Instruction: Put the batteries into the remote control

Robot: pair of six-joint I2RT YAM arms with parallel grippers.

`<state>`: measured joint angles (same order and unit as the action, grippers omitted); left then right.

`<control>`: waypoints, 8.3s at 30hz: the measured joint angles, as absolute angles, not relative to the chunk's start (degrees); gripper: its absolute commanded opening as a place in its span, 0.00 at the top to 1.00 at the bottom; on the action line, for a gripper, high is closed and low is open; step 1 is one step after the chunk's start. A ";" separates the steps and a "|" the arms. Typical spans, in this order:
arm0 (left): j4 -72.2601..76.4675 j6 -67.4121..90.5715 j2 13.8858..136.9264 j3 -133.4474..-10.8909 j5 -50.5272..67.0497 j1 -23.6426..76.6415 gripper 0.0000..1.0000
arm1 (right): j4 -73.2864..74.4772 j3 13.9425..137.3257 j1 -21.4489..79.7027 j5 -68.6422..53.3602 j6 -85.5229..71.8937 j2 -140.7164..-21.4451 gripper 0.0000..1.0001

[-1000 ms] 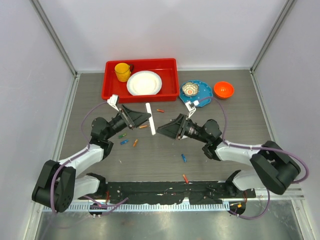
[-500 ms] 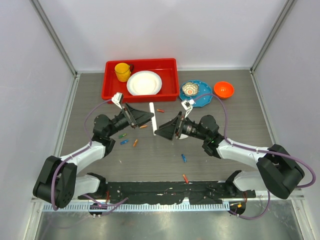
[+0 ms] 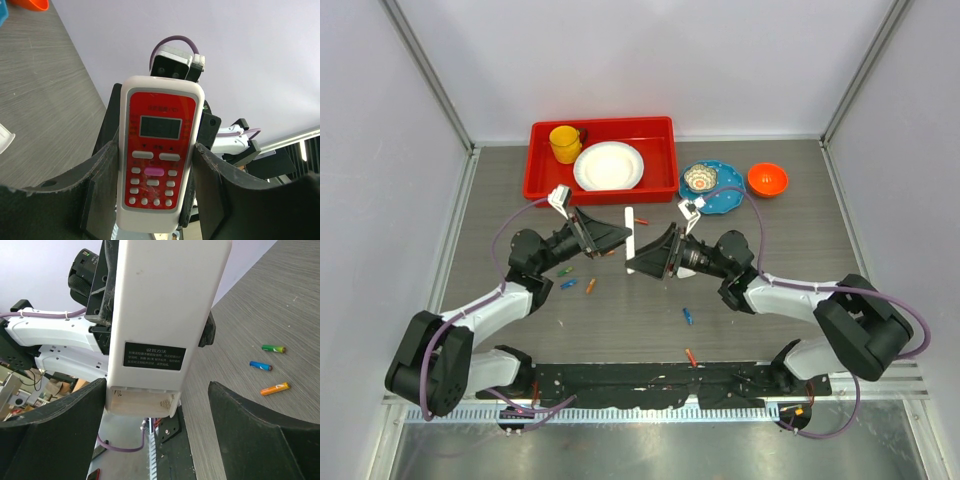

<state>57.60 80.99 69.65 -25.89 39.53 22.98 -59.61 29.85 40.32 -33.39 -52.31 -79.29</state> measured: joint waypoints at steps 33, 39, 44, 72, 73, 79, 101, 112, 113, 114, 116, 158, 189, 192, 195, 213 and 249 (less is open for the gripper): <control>44.97 75.55 65.52 -28.27 37.65 23.42 0.00 | -43.40 31.64 40.53 -34.04 -46.22 -71.40 0.99; 20.40 63.88 58.52 -36.05 27.77 23.44 0.00 | -4.93 47.90 51.46 -7.64 -26.13 -66.76 0.99; 8.14 57.82 57.95 -39.68 19.75 25.98 0.00 | 11.31 52.12 58.11 10.81 -17.98 -68.95 0.99; 10.98 56.27 69.56 -40.10 12.99 41.17 0.38 | 23.16 53.60 60.53 16.16 -11.88 -70.37 0.99; 11.07 56.36 69.91 -40.34 12.88 41.34 0.41 | 23.16 53.63 60.53 16.16 -11.88 -70.37 0.99; 11.75 56.10 70.46 -40.36 11.94 41.56 0.47 | 22.98 53.69 60.55 15.73 -11.88 -69.93 0.99; 22.22 57.80 70.63 -36.05 12.62 41.63 0.94 | 22.31 53.71 60.53 14.39 -12.49 -68.97 0.99; 24.05 58.08 70.63 -34.92 12.36 41.67 1.00 | 22.85 53.89 60.53 14.37 -12.99 -68.97 0.31; 24.05 58.02 70.59 -34.85 12.05 41.80 1.00 | 23.75 54.37 60.55 14.20 -13.28 -68.97 0.27; 23.62 57.78 70.48 -34.79 11.11 41.89 1.00 | 24.91 55.24 60.55 13.98 -13.67 -68.97 0.19; 22.00 57.54 70.39 -34.76 9.26 41.58 1.00 | 26.87 57.93 60.60 13.30 -14.24 -68.93 0.14; 53.52 62.06 55.13 -14.94 16.82 35.05 1.00 | -18.37 31.57 46.52 -18.81 -39.20 -55.18 0.28; 73.63 76.77 68.99 -17.98 31.40 32.60 0.41 | -35.11 26.28 42.57 -35.27 -47.07 -59.94 0.93; 73.65 76.99 68.64 -17.98 31.42 32.60 0.41 | -35.42 26.22 42.57 -35.29 -47.18 -60.62 0.96; 73.65 76.97 68.10 -17.98 31.38 32.62 0.45 | -36.40 25.89 42.57 -35.27 -47.77 -61.01 0.97; 73.63 75.92 69.34 -17.78 30.04 36.03 0.56 | -43.75 25.26 42.57 -35.24 -52.27 -63.77 0.99; 37.06 60.62 52.75 -21.19 18.70 28.23 1.00 | 2.02 37.39 41.87 -11.77 -29.91 -48.60 0.24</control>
<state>37.06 60.62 52.75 -21.19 18.70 28.23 2.02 37.39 41.87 -11.77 -29.91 -48.60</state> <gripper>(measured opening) 0.262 0.806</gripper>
